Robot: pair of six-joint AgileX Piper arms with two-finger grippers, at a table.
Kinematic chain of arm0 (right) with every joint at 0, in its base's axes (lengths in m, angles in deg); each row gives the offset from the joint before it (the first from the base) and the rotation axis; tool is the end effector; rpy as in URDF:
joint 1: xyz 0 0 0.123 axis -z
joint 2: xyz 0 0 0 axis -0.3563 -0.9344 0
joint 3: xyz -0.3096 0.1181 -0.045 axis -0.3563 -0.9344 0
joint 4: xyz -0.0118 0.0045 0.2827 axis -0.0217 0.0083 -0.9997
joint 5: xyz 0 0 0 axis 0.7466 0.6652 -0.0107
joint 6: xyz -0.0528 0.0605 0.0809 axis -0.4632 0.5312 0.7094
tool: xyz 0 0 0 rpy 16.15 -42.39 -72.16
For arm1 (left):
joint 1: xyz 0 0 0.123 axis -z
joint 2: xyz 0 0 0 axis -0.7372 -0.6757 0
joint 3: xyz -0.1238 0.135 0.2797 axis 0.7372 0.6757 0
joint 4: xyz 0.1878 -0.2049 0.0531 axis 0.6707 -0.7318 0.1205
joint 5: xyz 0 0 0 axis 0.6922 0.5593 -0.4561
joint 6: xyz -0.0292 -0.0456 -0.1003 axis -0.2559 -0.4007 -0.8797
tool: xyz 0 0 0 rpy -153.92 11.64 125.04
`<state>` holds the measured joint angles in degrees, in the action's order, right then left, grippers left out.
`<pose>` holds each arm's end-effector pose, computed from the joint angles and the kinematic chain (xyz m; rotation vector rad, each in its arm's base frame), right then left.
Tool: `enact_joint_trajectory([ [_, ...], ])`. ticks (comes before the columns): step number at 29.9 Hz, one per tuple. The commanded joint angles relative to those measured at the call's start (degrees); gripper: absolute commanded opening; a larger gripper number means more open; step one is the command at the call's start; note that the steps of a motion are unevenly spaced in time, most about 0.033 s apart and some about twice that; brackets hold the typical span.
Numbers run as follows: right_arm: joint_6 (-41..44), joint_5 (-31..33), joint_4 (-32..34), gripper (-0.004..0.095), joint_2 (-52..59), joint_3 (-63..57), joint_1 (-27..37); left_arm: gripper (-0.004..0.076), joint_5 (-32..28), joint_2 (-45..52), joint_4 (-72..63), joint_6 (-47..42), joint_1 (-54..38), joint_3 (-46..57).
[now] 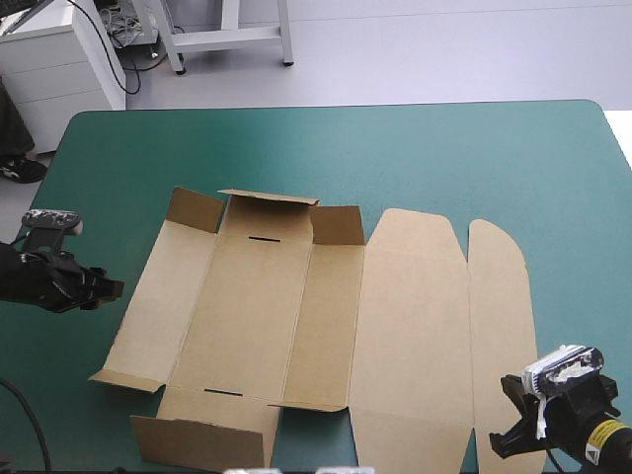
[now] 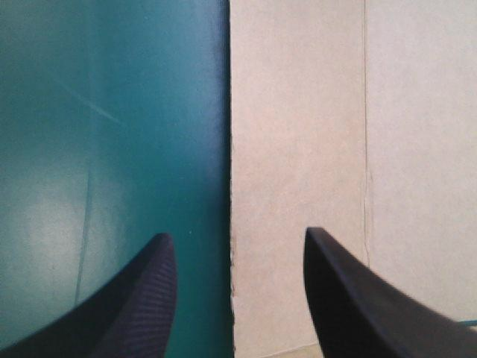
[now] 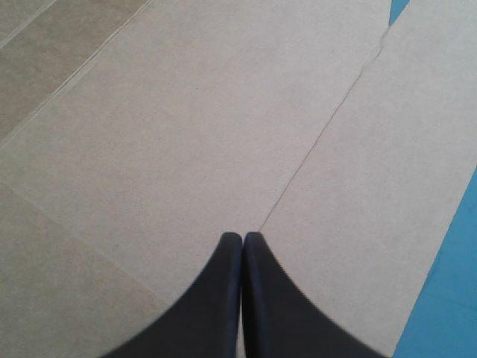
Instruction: Fold the box
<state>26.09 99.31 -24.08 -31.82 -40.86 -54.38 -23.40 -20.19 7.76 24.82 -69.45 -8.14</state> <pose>0.0458 0.0239 0.2867 -0.5022 2.1837 0.3282 0.2406 0.0594 0.3409 0.1518 2.6831 -0.1916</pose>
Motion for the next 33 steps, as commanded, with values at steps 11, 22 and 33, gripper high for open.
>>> enact_joint_trajectory([
  [11, -0.49, -3.56, 0.3, -0.0015, -0.49, 1.44, 0.31, 0.0377, 5.65, -9.69, -10.27, 13.27, -4.37, -1.07],
  [22, -0.49, -3.56, 0.3, -0.0015, -0.49, 1.44, 0.31, 0.0377, 6.06, -14.61, -9.82, 16.02, -4.37, 0.73],
  [33, -0.49, -3.56, 0.55, -0.0015, -0.49, 1.44, 0.31, 0.0377, 8.59, -20.18, -13.66, 16.02, -4.37, 1.0],
])
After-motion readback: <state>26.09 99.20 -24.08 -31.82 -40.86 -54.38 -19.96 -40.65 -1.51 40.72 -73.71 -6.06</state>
